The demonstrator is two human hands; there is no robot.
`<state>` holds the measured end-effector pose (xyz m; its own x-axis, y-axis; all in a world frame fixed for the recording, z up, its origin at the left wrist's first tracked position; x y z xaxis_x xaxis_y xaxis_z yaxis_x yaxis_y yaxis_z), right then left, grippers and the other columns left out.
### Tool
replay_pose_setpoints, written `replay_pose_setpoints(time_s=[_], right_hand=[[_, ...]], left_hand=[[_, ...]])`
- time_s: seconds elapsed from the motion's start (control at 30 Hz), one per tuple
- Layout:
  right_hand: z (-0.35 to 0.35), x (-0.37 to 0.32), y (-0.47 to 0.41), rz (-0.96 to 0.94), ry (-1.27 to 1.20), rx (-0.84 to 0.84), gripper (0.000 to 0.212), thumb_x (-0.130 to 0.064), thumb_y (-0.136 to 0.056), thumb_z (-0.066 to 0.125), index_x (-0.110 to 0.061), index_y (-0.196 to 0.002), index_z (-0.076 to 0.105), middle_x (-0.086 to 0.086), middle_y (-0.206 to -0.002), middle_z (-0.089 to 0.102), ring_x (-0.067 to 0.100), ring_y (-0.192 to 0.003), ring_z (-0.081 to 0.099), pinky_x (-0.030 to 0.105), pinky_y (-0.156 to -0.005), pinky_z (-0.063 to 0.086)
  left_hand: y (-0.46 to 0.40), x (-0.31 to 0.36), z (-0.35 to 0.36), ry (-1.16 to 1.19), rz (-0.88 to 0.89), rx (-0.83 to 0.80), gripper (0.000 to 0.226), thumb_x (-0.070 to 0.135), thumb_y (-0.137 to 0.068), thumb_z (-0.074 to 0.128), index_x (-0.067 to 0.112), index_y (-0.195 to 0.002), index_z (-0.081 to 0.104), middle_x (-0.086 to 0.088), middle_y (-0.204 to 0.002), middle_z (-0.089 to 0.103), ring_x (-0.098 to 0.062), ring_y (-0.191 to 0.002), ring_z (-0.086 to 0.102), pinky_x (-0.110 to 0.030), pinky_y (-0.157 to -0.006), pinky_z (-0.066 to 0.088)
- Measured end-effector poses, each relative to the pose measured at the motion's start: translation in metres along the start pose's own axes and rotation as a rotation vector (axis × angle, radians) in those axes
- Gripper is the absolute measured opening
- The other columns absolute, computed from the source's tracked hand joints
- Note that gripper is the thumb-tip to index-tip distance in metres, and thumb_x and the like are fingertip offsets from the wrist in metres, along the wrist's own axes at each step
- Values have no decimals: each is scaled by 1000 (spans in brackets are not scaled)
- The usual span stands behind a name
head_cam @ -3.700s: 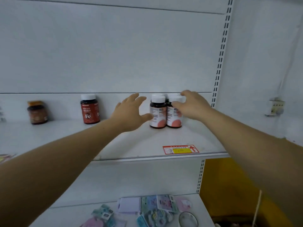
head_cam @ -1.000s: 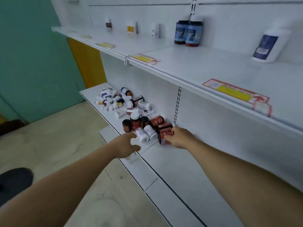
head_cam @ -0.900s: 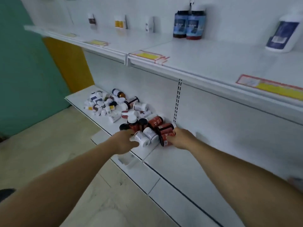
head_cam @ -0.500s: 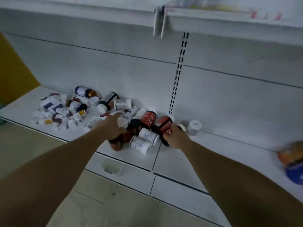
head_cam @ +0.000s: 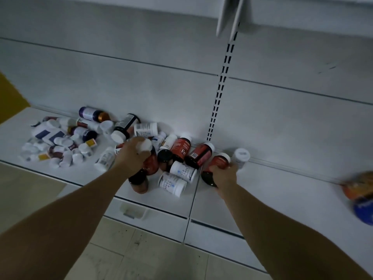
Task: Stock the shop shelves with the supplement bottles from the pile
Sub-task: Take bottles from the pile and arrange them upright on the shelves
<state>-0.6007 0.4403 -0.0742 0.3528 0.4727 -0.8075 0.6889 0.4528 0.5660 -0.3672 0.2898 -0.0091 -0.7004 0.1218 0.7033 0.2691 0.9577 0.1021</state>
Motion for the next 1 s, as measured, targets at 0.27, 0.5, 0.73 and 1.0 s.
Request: replay_pose_setpoints(time_s=[0.27, 0.5, 0.73, 1.0], right_hand=[[-25, -37, 122, 236, -652, -535, 33, -9, -79, 49, -7, -111, 54, 17, -99, 66, 30, -90, 62, 41, -85, 43], [-14, -78, 232, -94, -479, -735, 48, -22, -82, 61, -7, -127, 53, 16, -116, 67, 29, -99, 68, 46, -92, 48], [-32, -86, 312, -386, -387, -650, 46, -15, -67, 56, -11, -112, 58, 16, -104, 66, 31, -93, 65, 43, -80, 53], [-86, -111, 397, -778, -265, -389, 48, -24, -67, 67, -44, -109, 55, -8, -100, 69, 15, -91, 68, 34, -71, 54]], left_hand=[[59, 53, -73, 892, -119, 60, 25, 21, -89, 58, 34, -110, 57, -7, -108, 60, -21, -88, 60, -45, -78, 53], [127, 97, -109, 1072, -102, -219, 20, 26, -96, 48, 14, -104, 61, -8, -93, 67, -20, -84, 62, -35, -77, 49], [197, 120, -155, 957, -55, -487, 50, 52, -92, 46, 11, -118, 56, -16, -101, 70, -24, -80, 71, -38, -66, 57], [262, 162, -195, 1081, 152, -632, 67, 4, -57, 54, 9, -124, 45, -11, -91, 61, -22, -74, 64, -40, -68, 57]])
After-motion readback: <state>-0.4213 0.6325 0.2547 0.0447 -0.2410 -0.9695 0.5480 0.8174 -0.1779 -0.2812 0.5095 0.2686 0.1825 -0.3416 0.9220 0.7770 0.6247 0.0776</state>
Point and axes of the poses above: each hand's wrist, its own y-axis away from the middle knuckle, its own z-axis out of the palm, x = y × z, the point moved 3 cm from there along -y, towards the middle knuckle
